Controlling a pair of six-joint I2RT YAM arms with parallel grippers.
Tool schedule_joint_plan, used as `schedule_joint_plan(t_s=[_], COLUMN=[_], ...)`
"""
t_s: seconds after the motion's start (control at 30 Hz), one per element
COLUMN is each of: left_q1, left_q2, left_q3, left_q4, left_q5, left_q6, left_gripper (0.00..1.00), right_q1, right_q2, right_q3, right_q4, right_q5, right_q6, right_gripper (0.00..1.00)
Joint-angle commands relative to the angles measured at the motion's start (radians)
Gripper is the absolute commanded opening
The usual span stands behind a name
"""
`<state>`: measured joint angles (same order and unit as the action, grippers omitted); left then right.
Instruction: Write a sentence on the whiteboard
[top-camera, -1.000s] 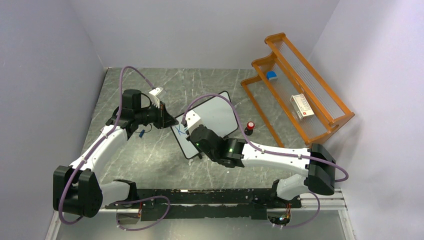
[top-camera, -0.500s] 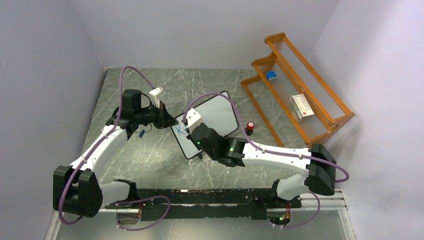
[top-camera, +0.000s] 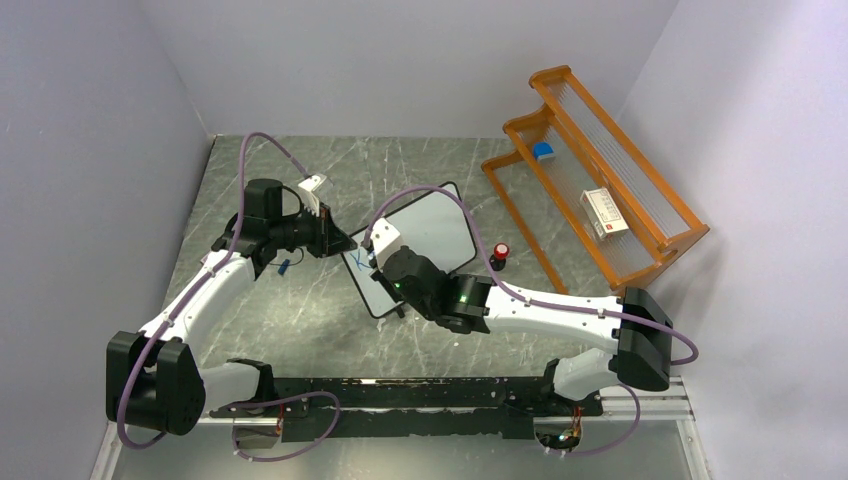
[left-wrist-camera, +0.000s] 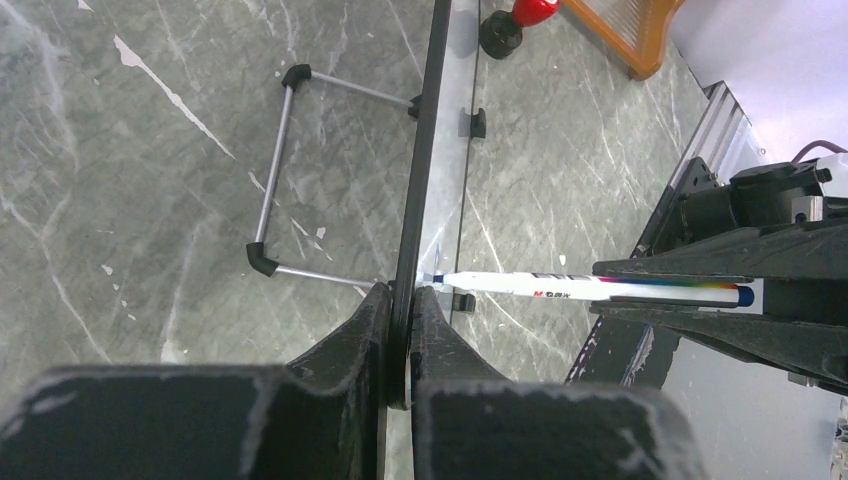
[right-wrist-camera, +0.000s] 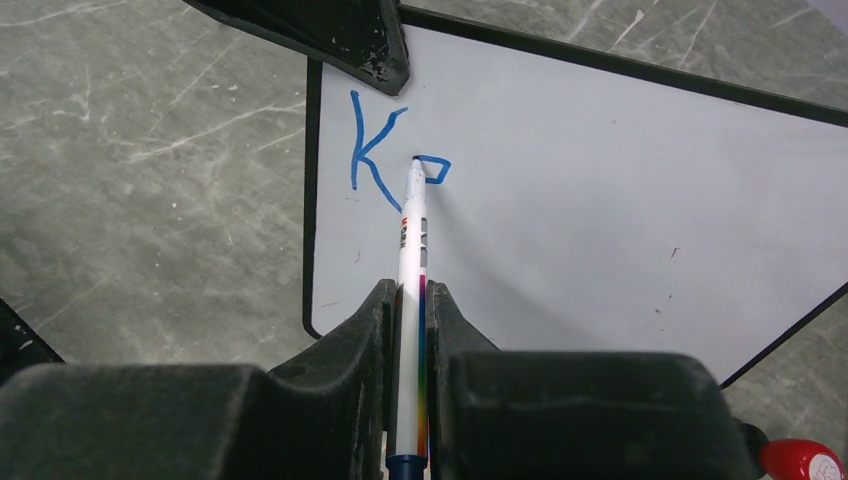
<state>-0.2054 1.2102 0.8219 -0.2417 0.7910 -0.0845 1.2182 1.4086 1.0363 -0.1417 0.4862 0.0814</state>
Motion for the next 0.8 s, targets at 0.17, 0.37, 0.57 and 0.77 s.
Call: schedule_joint_plan(t_s=[0.17, 0.37, 0.57, 0.77], left_q1=[-0.008, -0.008, -0.008, -0.008], left_q2=[0.032, 0.032, 0.032, 0.032], left_q3=[-0.006, -0.006, -0.006, -0.006], left_q4=[-0.074, -0.074, -0.075, -0.076], left_q5=[-0.089, -0.091, -0.093, -0.093], left_q6=[0.046, 0.047, 0.047, 0.046], left_gripper=[0.05, 0.05, 0.05, 0.05], right_q1=[-0.005, -0.006, -0.006, -0.006], right_q2=[-0.016, -0.02, -0.02, -0.019], right_q3=[-0.002, -0.013, -0.021, -0.022], right_q4=[-0.036, -0.053, -0.065, -0.08], right_q5=[-0.011, -0.014, -0.009, 0.006], right_q6=[0.006, 0.011, 0.014, 0.013], right_gripper=[0.0, 0.0, 0.0, 0.0])
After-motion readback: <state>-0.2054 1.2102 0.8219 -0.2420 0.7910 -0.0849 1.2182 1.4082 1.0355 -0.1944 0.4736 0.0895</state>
